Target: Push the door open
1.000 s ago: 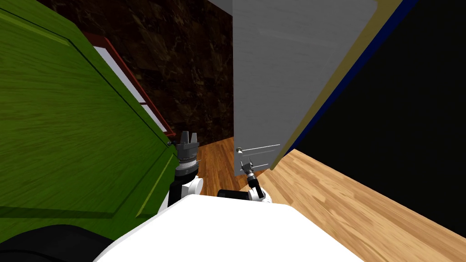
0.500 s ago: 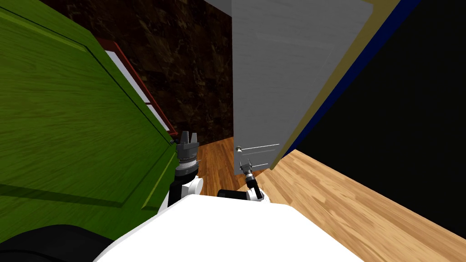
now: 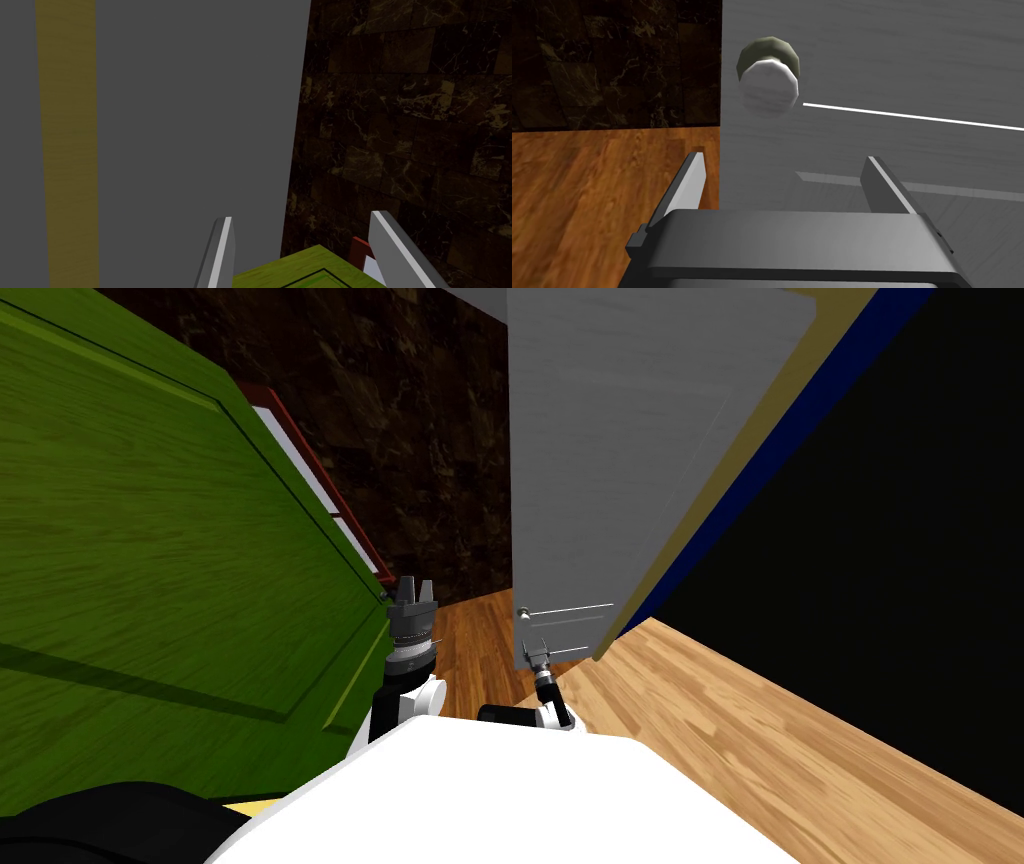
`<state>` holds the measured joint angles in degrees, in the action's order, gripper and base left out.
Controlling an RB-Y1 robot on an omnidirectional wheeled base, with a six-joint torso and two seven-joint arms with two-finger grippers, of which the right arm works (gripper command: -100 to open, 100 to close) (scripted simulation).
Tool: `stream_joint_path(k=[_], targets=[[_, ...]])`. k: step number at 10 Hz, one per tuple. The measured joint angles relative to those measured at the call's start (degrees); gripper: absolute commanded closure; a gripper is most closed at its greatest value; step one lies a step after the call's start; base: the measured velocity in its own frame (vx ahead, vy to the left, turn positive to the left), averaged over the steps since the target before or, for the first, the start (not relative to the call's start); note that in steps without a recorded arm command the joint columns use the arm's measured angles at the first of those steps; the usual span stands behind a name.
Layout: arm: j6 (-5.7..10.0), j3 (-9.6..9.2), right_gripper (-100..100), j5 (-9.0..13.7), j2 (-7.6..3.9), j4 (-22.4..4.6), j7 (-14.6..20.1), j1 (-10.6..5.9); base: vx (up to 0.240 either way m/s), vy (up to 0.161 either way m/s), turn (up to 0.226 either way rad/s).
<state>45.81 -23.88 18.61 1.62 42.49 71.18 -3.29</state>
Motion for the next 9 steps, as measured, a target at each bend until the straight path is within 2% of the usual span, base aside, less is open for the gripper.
stream_joint_path(k=[2, 3, 6, 7, 9], targets=[[-0.03, -0.44, -100, 0.9, 0.8, 0.1, 2.1, 0.26, -0.03, -0.018, 0.017], [-0.03, -0.47, -100, 0.9, 0.85, 0.1, 2.3, 0.27, 0.076, 0.012, 0.02], [-0.39, -0.23, -100, 1.0, -2.11, 0.8, 2.2, 0.44, 0.187, 0.044, 0.021], [-0.14, -0.11, -100, 1.1, -2.62, 0.0, 2.4, -0.02, 0.212, 0.035, 0.025], [0.16, 0.14, -100, 1.3, -2.62, -0.4, 2.6, -0.38, 0.19, 0.064, 0.022]])
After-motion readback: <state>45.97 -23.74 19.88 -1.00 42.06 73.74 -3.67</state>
